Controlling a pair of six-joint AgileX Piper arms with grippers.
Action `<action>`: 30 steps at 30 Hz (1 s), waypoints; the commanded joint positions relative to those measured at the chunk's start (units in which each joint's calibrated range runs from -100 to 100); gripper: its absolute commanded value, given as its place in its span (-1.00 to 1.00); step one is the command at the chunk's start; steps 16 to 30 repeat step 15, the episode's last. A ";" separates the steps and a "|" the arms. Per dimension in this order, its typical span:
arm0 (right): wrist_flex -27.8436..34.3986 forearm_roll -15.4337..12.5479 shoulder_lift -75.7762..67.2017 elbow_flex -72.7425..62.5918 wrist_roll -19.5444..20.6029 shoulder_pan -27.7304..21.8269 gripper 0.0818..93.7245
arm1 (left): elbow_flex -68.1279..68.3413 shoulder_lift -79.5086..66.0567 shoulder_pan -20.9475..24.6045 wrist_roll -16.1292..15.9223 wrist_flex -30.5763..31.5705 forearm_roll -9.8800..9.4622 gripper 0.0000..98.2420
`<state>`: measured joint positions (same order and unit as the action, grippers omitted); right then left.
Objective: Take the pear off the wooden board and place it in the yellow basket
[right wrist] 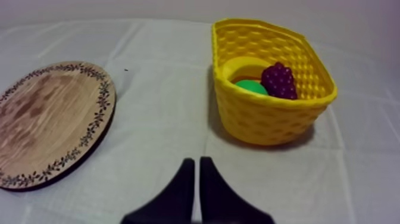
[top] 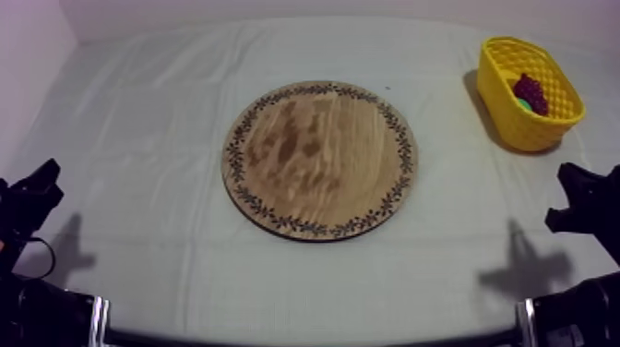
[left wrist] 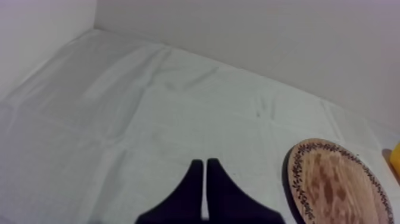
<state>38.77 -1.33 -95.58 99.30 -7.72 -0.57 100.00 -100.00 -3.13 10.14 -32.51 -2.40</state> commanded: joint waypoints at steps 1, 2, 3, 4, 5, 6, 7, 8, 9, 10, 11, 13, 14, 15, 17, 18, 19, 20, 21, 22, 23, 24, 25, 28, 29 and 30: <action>-0.37 0.11 -0.04 0.21 -0.57 0.09 -0.95 | 0.00 0.00 -0.02 -0.01 0.01 -0.02 -1.00; -0.47 0.12 -0.05 0.29 -0.83 0.12 -0.96 | 0.00 0.00 -0.02 -0.01 0.01 -0.02 -1.00; -0.54 0.12 -0.06 0.34 -1.08 0.14 -0.97 | 0.00 0.00 -0.02 -0.01 0.01 -0.02 -1.00; -0.59 0.12 -0.07 0.38 -1.27 0.15 -0.98 | 0.00 0.00 -0.02 -0.01 0.01 -0.02 -1.00; -0.62 0.13 -0.08 0.41 -1.44 0.16 -0.98 | 0.00 0.00 -0.02 -0.01 0.01 -0.02 -1.00; -0.65 0.13 -0.08 0.43 -1.59 0.17 -0.98 | 0.00 0.00 -0.02 -0.01 0.01 -0.02 -1.00; -0.66 0.13 -0.08 0.45 -1.71 0.17 -0.99 | 0.00 0.00 -0.02 -0.01 0.01 -0.02 -1.00; -0.68 0.13 -0.08 0.46 -1.80 0.17 -0.99 | 0.00 0.00 -0.02 -0.01 0.01 -0.02 -1.00; -0.68 0.13 -0.08 0.46 -1.87 0.18 -0.99 | 0.00 0.00 -0.02 -0.01 0.01 -0.02 -1.00; -0.69 0.13 -0.09 0.47 -1.92 0.18 -0.99 | 0.00 0.00 -0.02 -0.01 0.01 -0.02 -1.00; -0.69 0.13 -0.09 0.47 -1.97 0.18 -0.99 | 0.00 0.00 -0.02 -0.01 0.01 -0.02 -1.00; -0.70 0.13 -0.09 0.47 -2.02 0.18 -0.99 | 0.00 0.00 -0.02 -0.01 0.01 -0.02 -1.00; -0.70 0.13 -0.09 0.48 -2.04 0.18 -0.99 | 0.00 0.00 -0.02 -0.01 0.01 -0.02 -1.00; -0.70 0.13 -0.09 0.48 -2.05 0.18 -0.99 | 0.00 0.00 -0.02 -0.01 0.01 -0.02 -1.00; -0.70 0.13 -0.09 0.48 -2.05 0.18 -0.99 | 0.00 0.00 -0.02 -0.01 0.01 -0.02 -1.00; -0.70 0.13 -0.09 0.48 -2.05 0.18 -0.99 | 0.00 0.00 -0.02 -0.01 0.01 -0.02 -1.00; -0.70 0.13 -0.09 0.48 -2.05 0.18 -0.99 | 0.00 0.00 -0.02 -0.01 0.01 -0.02 -1.00; -0.70 0.13 -0.09 0.48 -2.05 0.18 -0.99 | 0.00 0.00 -0.02 -0.01 0.01 -0.02 -1.00; -0.70 0.13 -0.09 0.48 -2.05 0.18 -0.99 | 0.00 0.00 -0.02 -0.01 0.01 -0.02 -1.00; -0.70 0.13 -0.09 0.48 -2.05 0.18 -0.99 | 0.00 0.00 -0.02 -0.01 0.01 -0.02 -1.00; -0.70 0.13 -0.09 0.48 -2.05 0.18 -0.99 | 0.00 0.00 -0.02 -0.01 0.01 -0.02 -1.00; -0.70 0.13 -0.09 0.48 -2.05 0.18 -0.99 | 0.00 0.00 -0.02 -0.01 0.01 -0.02 -1.00; -0.70 0.13 -0.09 0.48 -2.05 0.18 -0.99 | 0.00 0.00 -0.02 -0.01 0.01 -0.02 -1.00; -0.70 0.13 -0.09 0.48 -2.05 0.18 -0.99 | 0.00 0.00 -0.02 -0.01 0.01 -0.02 -1.00; -0.70 0.13 -0.09 0.48 -2.05 0.18 -0.99 | 0.00 0.00 -0.02 -0.01 0.01 -0.02 -1.00; -0.70 0.13 -0.09 0.48 -2.05 0.18 -0.99 | 0.00 0.00 -0.02 -0.01 0.01 -0.02 -1.00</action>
